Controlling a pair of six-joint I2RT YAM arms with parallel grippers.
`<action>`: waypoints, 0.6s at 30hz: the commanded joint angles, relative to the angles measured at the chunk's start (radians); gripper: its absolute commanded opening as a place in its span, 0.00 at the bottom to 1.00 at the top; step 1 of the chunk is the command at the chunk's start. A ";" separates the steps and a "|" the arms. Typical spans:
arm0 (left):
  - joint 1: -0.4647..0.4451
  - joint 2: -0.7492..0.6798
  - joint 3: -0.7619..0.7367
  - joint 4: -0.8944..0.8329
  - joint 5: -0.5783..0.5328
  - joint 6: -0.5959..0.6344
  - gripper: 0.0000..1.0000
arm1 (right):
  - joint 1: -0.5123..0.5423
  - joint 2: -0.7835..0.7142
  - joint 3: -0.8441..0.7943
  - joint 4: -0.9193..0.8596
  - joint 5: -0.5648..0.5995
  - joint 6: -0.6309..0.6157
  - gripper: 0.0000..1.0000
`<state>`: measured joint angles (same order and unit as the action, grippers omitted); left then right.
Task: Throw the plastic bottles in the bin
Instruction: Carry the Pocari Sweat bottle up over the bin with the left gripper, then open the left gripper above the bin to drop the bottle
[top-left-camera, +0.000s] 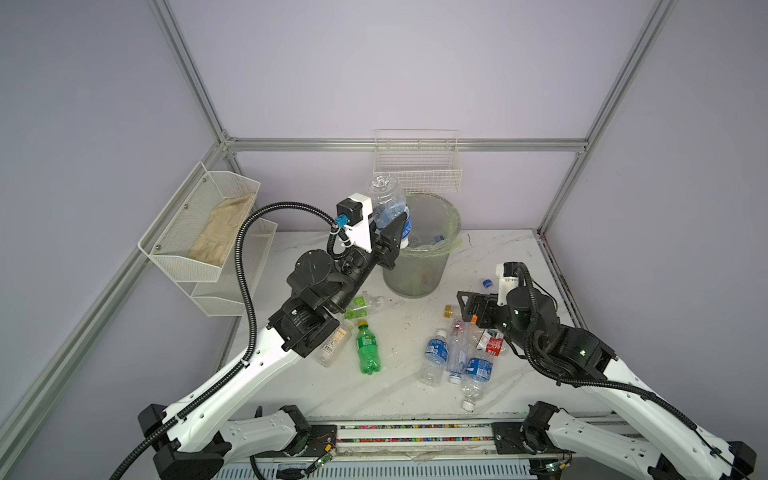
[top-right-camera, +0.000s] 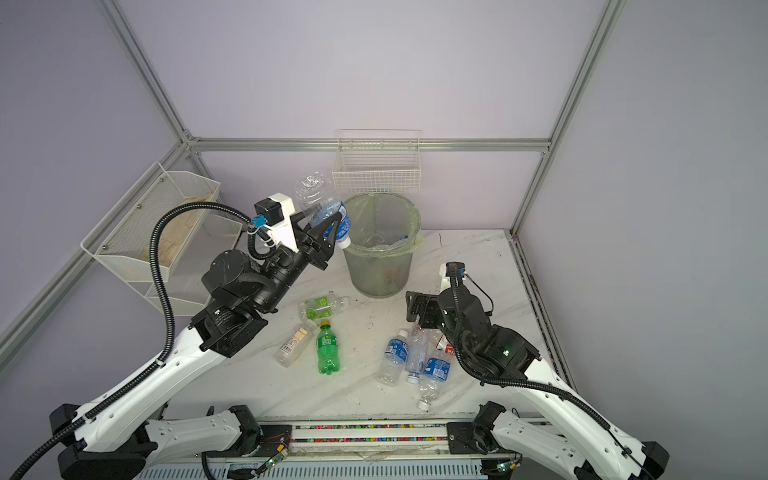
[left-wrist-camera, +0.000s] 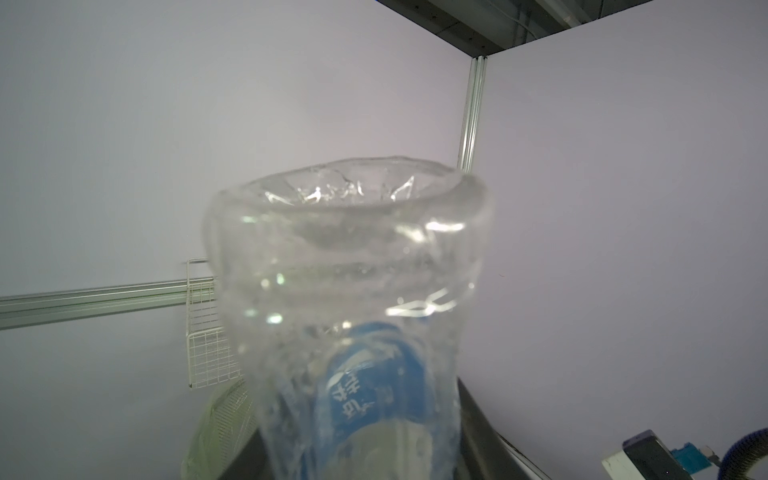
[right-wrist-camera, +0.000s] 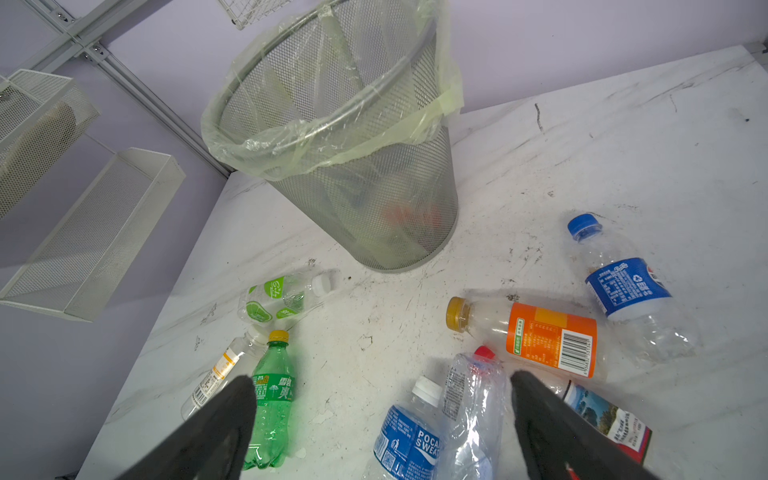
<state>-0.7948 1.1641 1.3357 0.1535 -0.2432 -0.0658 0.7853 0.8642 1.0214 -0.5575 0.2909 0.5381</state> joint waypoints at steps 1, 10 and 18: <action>0.007 0.066 0.135 0.073 -0.029 0.047 0.00 | -0.001 -0.004 0.034 0.006 0.001 0.010 0.97; 0.128 0.539 0.667 -0.386 0.039 -0.044 0.38 | -0.002 -0.032 0.046 -0.019 -0.004 0.011 0.97; 0.128 0.517 0.716 -0.424 -0.014 -0.132 1.00 | -0.002 -0.082 0.035 -0.043 0.011 0.010 0.97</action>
<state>-0.6594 1.8130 2.0151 -0.3275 -0.2478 -0.1574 0.7853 0.7990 1.0405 -0.5758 0.2913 0.5385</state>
